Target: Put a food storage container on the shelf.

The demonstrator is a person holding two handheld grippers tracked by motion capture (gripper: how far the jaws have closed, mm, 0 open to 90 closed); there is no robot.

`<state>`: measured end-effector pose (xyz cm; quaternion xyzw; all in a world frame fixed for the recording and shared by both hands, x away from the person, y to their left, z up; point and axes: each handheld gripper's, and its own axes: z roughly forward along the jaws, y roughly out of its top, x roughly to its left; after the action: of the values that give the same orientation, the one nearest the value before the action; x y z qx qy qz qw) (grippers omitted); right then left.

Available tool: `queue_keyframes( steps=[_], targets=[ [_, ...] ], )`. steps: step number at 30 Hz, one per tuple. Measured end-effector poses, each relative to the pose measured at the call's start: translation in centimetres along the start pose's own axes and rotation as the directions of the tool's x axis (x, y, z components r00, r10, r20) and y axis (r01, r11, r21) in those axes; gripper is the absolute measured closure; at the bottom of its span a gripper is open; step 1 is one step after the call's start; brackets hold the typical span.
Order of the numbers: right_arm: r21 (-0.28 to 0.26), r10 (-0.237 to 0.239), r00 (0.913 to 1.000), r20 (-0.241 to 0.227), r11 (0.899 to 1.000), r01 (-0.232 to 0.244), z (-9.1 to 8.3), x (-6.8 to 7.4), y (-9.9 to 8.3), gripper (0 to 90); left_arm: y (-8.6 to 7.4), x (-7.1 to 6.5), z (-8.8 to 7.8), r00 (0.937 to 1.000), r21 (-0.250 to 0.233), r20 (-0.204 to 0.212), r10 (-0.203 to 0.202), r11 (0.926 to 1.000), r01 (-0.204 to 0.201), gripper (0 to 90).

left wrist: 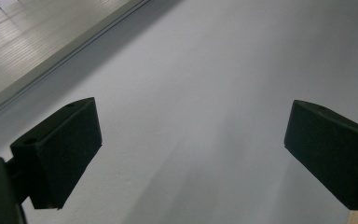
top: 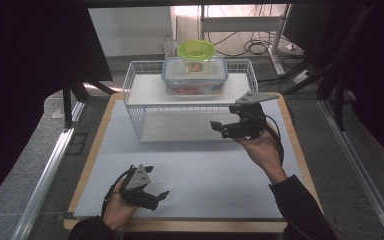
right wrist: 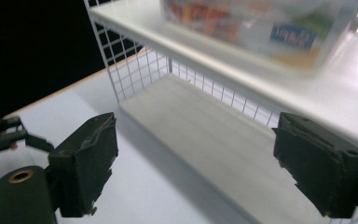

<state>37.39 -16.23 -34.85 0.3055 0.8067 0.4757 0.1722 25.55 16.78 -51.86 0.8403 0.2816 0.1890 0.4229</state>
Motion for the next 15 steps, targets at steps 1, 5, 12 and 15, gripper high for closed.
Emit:
queue_keyframes(
  steps=[1, 5, 12, 15],
  targets=[
    [0.002, -0.001, 1.0, -0.002, 1.0, 0.001, -0.1, 0.1, -0.5, 11.9, 0.0, 0.0, 0.0, 1.0, 0.0, 0.001, 0.0, 1.0, 0.0, 3.7],
    [0.02, -0.022, 0.9997, 0.012, 1.0, 0.021, -0.6, 0.5, -3.0, 8.2, 0.0, 0.0, 0.0, 1.0, 0.002, 0.001, 0.001, 1.0, -0.001, 3.7],
    [0.043, -0.002, 0.9999, 0.012, 0.999, 0.001, -1.2, 0.6, -7.1, 4.1, 0.0, -0.1, 0.1, 1.0, 0.007, 0.003, 0.001, 1.0, -0.001, 3.7],
    [0.062, 0.005, 0.9998, 0.019, 0.998, -0.007, -1.3, 0.5, -8.5, 3.0, 0.0, -0.1, 0.1, 1.0, 0.008, 0.004, -0.001, 1.0, 0.001, 3.7]
  ],
)
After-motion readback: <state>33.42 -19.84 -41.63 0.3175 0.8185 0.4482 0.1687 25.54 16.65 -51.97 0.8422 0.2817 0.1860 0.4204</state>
